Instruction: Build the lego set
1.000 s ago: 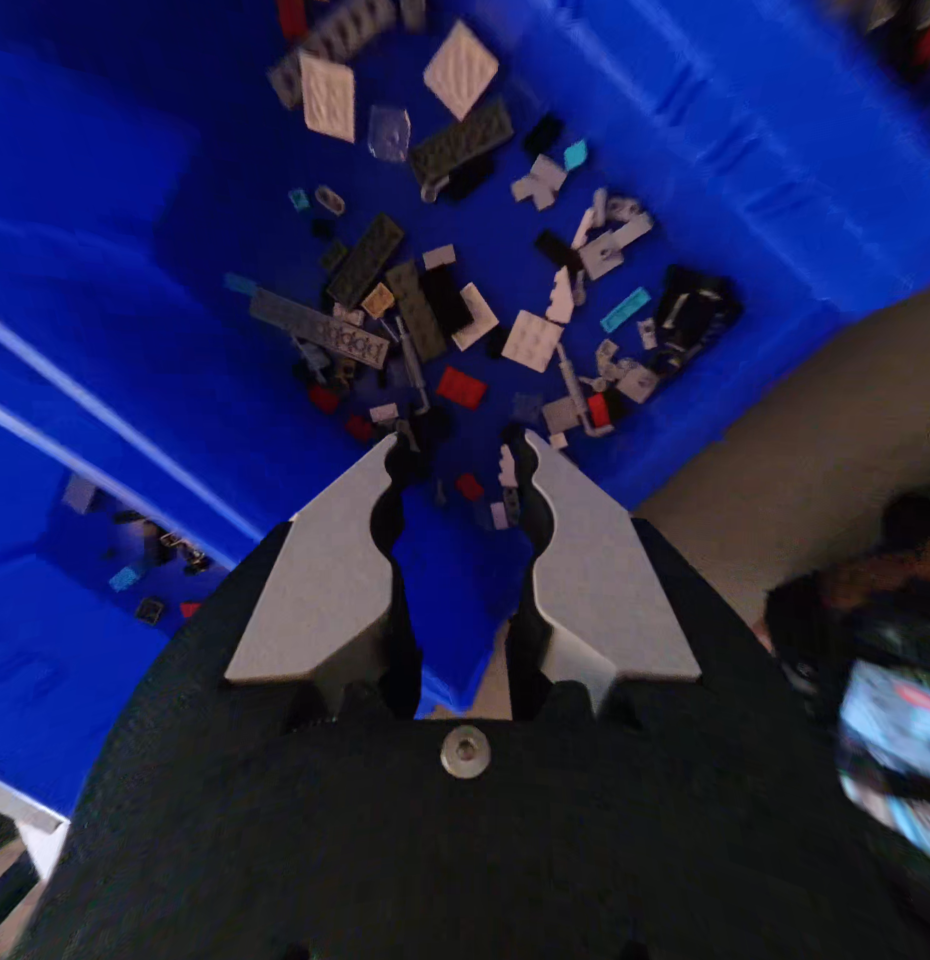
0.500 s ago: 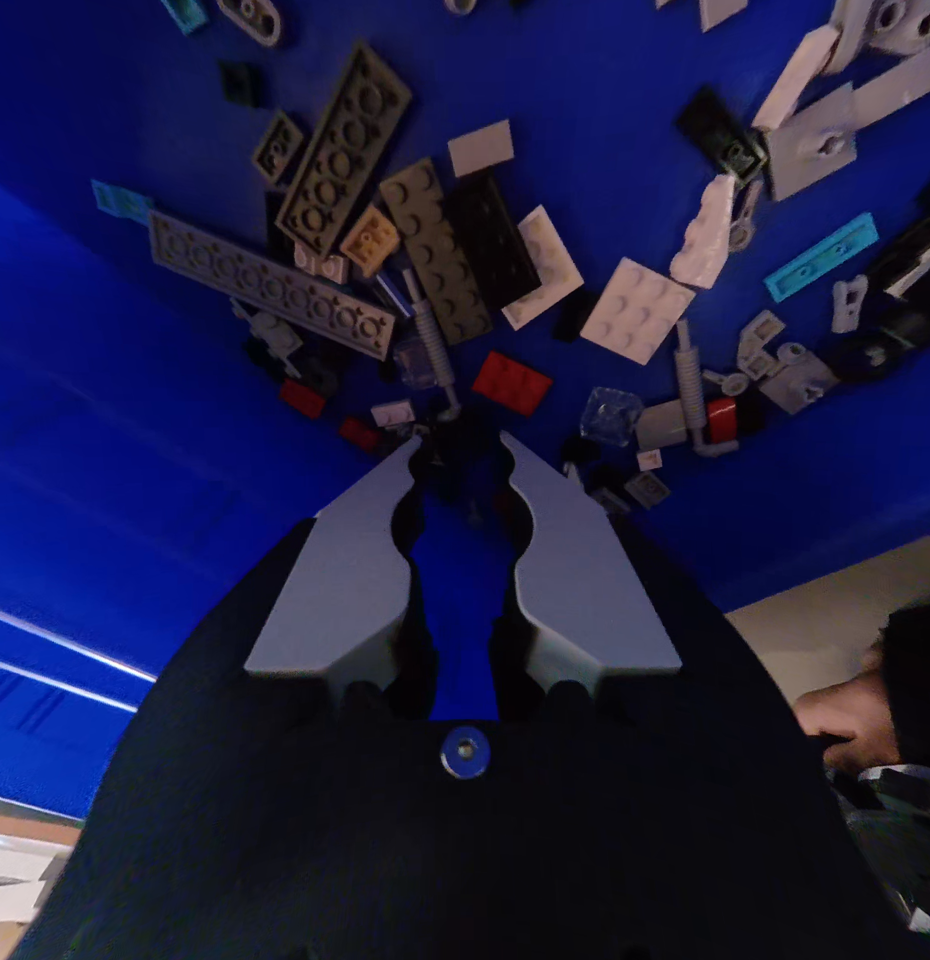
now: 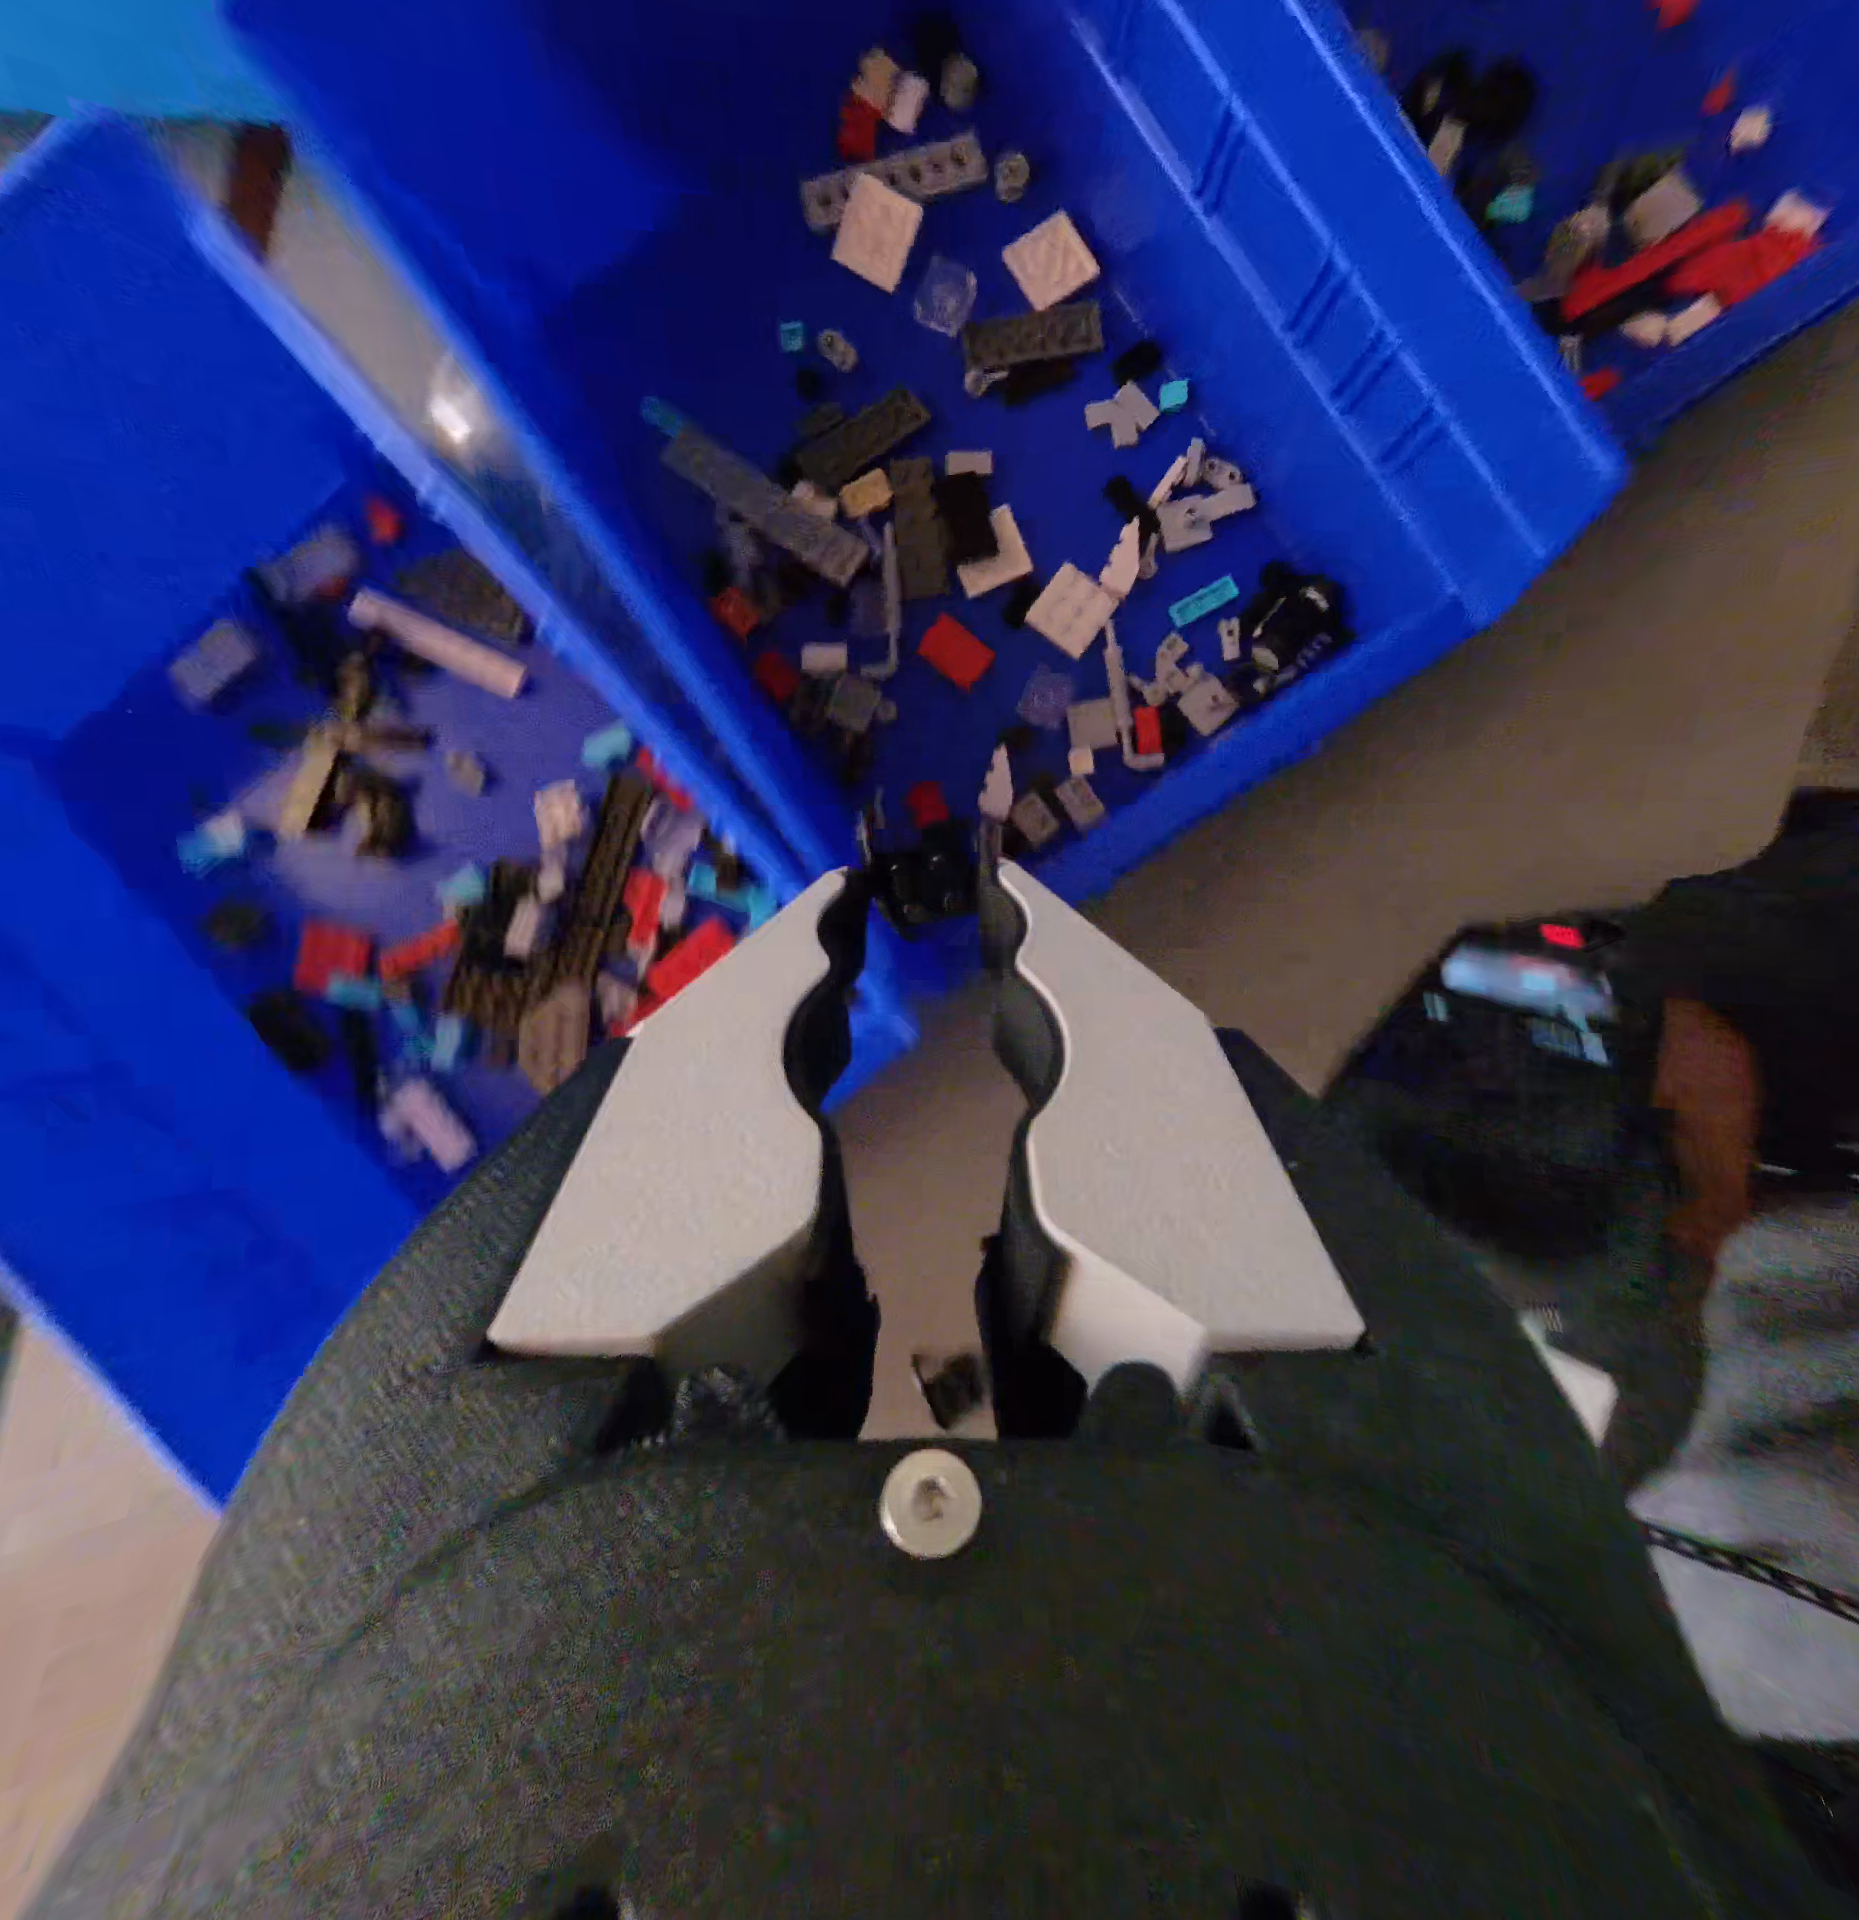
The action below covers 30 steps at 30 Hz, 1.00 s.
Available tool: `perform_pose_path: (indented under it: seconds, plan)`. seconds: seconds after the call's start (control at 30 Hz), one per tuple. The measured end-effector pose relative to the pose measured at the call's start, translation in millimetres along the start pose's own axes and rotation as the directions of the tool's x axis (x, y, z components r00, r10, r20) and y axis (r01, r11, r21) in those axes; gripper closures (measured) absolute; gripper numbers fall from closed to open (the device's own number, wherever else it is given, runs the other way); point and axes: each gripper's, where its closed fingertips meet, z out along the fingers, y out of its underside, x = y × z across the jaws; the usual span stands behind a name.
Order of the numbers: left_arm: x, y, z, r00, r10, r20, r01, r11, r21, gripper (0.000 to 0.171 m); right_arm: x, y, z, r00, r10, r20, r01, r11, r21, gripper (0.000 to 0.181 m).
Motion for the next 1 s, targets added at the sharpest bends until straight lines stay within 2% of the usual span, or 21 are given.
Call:
perform_pose_path:
  seconds: [0.07, 0.17, 0.3, 0.37, 0.43, 0.5, 0.73, 0.83, 1.0]
  plan:
    - [-3.9, 40.2, -30.9, 0.993, -0.114, 0.027, 0.112, 0.991, 0.075, 0.151, 0.6, -0.8, -0.5, 1.000, 0.003, -0.002, -0.003, 1.000, 0.005, 0.148]
    - [-8.3, 128.6, -60.1, 0.940, -0.338, 0.052, 0.328, 0.934, 0.143, 0.151, 2.8, -2.2, -1.0, 1.000, 0.007, -0.014, -0.007, 1.000, 0.014, 0.148]
    - [6.6, 249.3, -73.5, 0.818, -0.573, 0.049, 0.557, 0.810, 0.184, 0.151, 8.3, -2.4, 0.0, 0.998, 0.002, -0.056, -0.001, 1.000, 0.016, 0.147]
    - [16.7, 285.9, -77.3, 0.784, -0.620, 0.026, 0.601, 0.769, 0.217, 0.151, 12.1, -2.6, 1.1, 0.996, -0.012, -0.091, 0.013, 1.000, 0.015, 0.148]
    - [19.0, 304.9, -82.3, 0.771, -0.637, 0.008, 0.612, 0.744, 0.268, 0.151, 17.4, -3.9, 2.9, 0.991, -0.030, -0.131, 0.032, 0.999, 0.013, 0.148]
    - [16.3, 317.5, -85.5, 0.781, -0.624, 0.006, 0.596, 0.749, 0.291, 0.151, 25.4, -7.7, 5.5, 0.982, -0.052, -0.179, 0.055, 0.998, 0.014, 0.148]
    - [8.7, 350.8, -84.9, 0.810, -0.585, -0.026, 0.569, 0.776, 0.273, 0.151, 61.9, -32.3, 10.6, 0.914, -0.121, -0.388, 0.147, 0.988, 0.038, 0.147]
    - [10.7, 362.1, -89.9, 0.798, -0.596, -0.087, 0.591, 0.748, 0.303, 0.151, 73.5, -36.6, 10.6, 0.886, -0.109, -0.451, 0.143, 0.989, 0.043, 0.147]
    - [16.7, 372.3, -89.4, 0.785, -0.599, -0.157, 0.612, 0.712, 0.344, 0.151, 84.9, -37.4, 15.2, 0.869, -0.095, -0.485, 0.120, 0.993, 0.020, 0.147]
